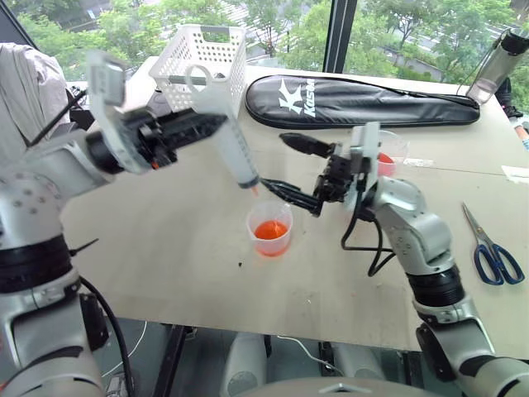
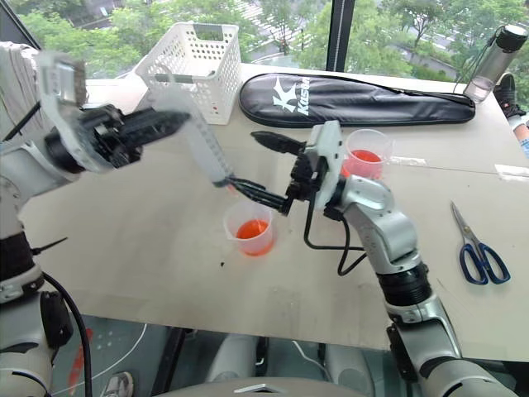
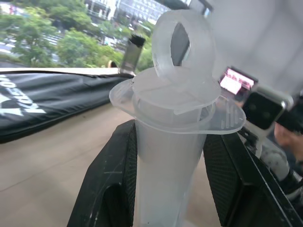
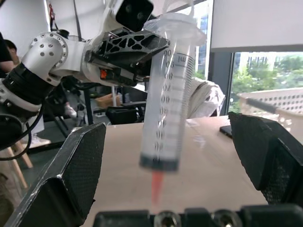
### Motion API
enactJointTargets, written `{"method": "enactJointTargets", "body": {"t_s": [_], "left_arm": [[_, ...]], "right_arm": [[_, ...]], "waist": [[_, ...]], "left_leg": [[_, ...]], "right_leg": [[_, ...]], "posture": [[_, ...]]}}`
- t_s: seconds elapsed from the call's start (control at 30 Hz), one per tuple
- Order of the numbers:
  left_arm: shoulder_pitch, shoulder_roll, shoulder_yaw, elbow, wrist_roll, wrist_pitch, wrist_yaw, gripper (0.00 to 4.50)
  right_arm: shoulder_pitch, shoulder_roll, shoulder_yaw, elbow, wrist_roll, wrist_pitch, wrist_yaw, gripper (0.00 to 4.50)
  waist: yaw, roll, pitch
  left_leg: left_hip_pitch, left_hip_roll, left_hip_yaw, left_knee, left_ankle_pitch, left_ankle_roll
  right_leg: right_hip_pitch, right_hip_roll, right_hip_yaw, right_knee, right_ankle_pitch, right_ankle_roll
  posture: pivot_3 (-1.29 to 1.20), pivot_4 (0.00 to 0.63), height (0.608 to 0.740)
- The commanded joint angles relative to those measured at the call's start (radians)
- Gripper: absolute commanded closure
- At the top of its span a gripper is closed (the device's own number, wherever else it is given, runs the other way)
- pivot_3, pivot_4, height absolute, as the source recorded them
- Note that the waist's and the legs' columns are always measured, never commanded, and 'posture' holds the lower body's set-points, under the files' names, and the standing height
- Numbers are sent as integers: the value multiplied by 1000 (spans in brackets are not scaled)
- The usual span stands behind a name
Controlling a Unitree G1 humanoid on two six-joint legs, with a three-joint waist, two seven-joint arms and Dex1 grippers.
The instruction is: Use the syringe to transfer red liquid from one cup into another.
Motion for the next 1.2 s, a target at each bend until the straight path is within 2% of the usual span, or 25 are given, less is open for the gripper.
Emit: {"method": "enactJointTargets", "body": {"t_s": [0.03,0.13,0.23,0.33,0.43,0.53,0.77,0.97,1.17,1.2], "left_arm": [[-70,48,64,127,-65,129,79,3077],[-77,86,51,211,-27,204,127,3077],[-94,117,-14,269,48,245,144,3077],[-143,156,-186,324,143,329,106,3077],[-204,138,-372,404,237,377,36,3077],[-231,112,-537,440,341,323,-53,3077],[-293,71,-741,571,560,158,-226,3077],[-311,31,-790,636,676,89,-296,3077],[-291,-9,-718,654,724,82,-240,3077],[-282,-11,-710,641,728,85,-233,2577]], "right_arm": [[34,-78,-75,-142,89,78,-5,0],[98,-189,-97,-232,96,125,7,0],[194,-301,-146,-326,127,147,34,0],[279,-387,-199,-386,162,156,63,0],[397,-458,-262,-430,113,110,75,0],[518,-481,-341,-462,101,73,71,0],[663,-483,-458,-575,181,37,68,0],[702,-537,-493,-640,239,78,50,0],[718,-598,-535,-655,312,115,31,0],[720,-605,-537,-652,317,116,34,0]], "waist": [[0,-1,0],[-1,-1,0],[0,-2,1],[3,-3,1],[3,-3,2],[8,-4,2],[-1,-6,3],[-2,-6,3],[-1,-7,2],[-1,-7,2]], "left_leg": [[0,0,0,0,0,0],[0,0,0,-1,0,0],[0,0,0,-2,0,0],[0,0,0,-2,0,0],[0,-1,1,-1,0,0],[0,-1,2,-1,0,0],[-1,-1,2,-2,0,0],[0,0,1,-1,0,0],[0,0,1,-1,0,0],[0,0,1,-1,0,0]], "right_leg": [[0,0,0,0,0,0],[0,0,0,0,0,0],[0,0,0,0,-1,-1],[0,0,-1,0,-1,-2],[0,-1,0,-1,-2,-3],[0,-1,0,-2,-2,-4],[-1,-1,0,-3,-2,-4],[-1,-1,0,-2,-3,-3],[-1,-1,0,-2,-2,-4],[-1,-1,0,-2,-2,-4]], "posture": [[0,150,724],[0,150,724],[0,150,724],[0,150,724],[0,150,724],[0,150,724],[0,150,724],[0,150,724],[0,150,724],[0,150,724]]}}
